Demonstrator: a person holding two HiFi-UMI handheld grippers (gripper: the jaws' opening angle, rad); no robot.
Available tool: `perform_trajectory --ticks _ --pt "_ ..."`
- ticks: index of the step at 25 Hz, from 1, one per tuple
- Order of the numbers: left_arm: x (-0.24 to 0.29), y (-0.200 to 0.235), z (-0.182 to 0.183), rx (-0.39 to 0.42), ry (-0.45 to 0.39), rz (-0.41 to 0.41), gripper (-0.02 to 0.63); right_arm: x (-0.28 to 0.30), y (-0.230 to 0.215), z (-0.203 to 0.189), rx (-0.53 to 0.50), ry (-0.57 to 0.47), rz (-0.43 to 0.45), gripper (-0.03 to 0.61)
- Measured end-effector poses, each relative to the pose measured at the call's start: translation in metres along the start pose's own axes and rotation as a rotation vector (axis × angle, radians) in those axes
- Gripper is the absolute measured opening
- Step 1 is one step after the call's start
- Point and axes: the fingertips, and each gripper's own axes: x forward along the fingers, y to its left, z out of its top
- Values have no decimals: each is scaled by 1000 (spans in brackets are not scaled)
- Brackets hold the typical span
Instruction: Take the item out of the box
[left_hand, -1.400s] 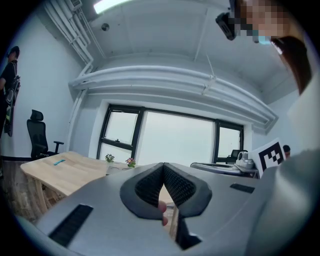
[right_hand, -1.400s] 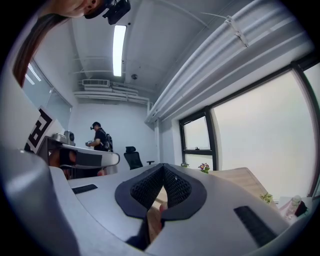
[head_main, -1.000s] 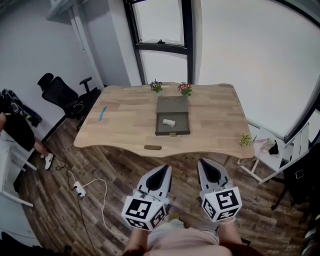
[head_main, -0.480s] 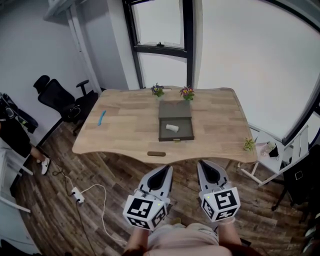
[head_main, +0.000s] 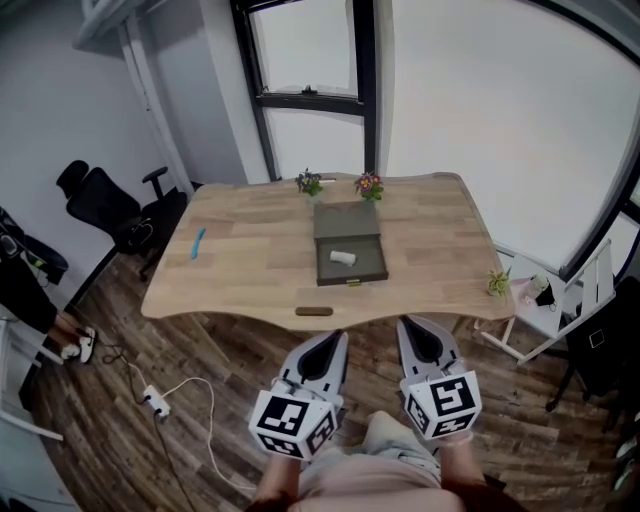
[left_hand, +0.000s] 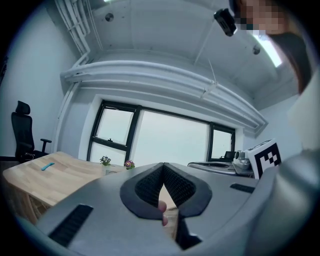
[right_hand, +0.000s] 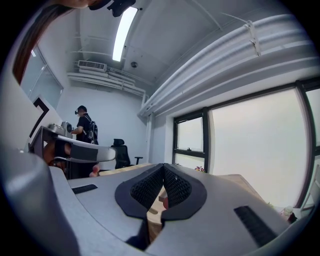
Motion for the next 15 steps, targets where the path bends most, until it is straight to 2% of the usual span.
perform_trajectory --ticks 15 --pt "21 17 3 8 12 -11 2 26 -13 -4 -13 -6 -13 0"
